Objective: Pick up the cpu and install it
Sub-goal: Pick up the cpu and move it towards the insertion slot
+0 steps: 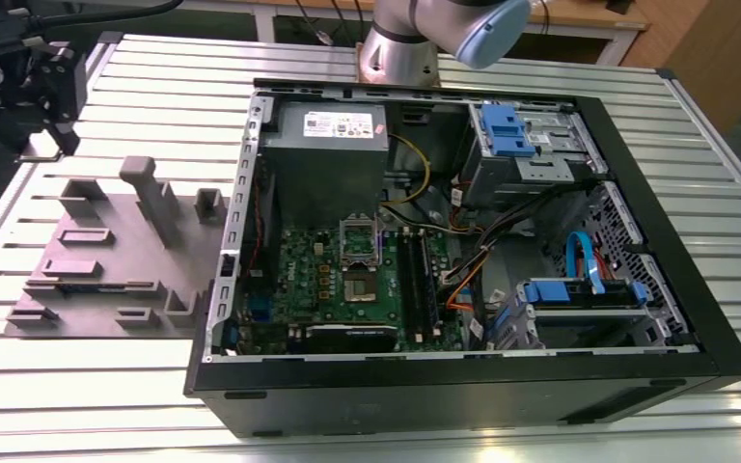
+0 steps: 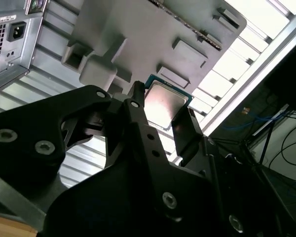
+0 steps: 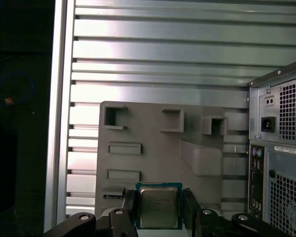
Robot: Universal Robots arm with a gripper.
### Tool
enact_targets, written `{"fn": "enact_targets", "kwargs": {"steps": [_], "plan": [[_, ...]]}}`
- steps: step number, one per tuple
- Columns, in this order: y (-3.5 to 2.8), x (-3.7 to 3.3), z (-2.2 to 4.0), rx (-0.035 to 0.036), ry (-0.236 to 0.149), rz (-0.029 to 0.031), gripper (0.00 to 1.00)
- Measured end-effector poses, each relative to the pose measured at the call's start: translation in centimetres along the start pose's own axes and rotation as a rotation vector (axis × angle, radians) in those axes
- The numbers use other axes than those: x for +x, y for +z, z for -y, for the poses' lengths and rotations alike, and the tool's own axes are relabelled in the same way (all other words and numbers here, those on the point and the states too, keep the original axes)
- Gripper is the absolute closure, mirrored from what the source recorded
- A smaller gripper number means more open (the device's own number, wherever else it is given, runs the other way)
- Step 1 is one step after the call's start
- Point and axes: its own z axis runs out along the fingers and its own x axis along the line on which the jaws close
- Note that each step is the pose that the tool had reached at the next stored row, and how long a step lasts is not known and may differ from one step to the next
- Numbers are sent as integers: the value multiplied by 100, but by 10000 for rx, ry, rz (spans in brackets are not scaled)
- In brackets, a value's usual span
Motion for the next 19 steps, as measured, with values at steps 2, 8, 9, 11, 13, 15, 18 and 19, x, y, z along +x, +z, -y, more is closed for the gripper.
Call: {"fn": "enact_targets", "kwargs": {"steps": [2, 8, 9, 11, 13, 15, 18, 19], "plan": [[0, -41, 1, -1, 0, 1, 53], [2, -172, 3, 0, 1, 0, 53], [2, -196, 3, 0, 1, 0, 53], [4, -238, 4, -1, 1, 0, 53], [4, -289, 5, 0, 1, 1, 53], [5, -349, 7, 0, 0, 0, 53], [6, -439, 8, 0, 1, 0, 53], [6, -466, 9, 0, 1, 1, 53]]}}
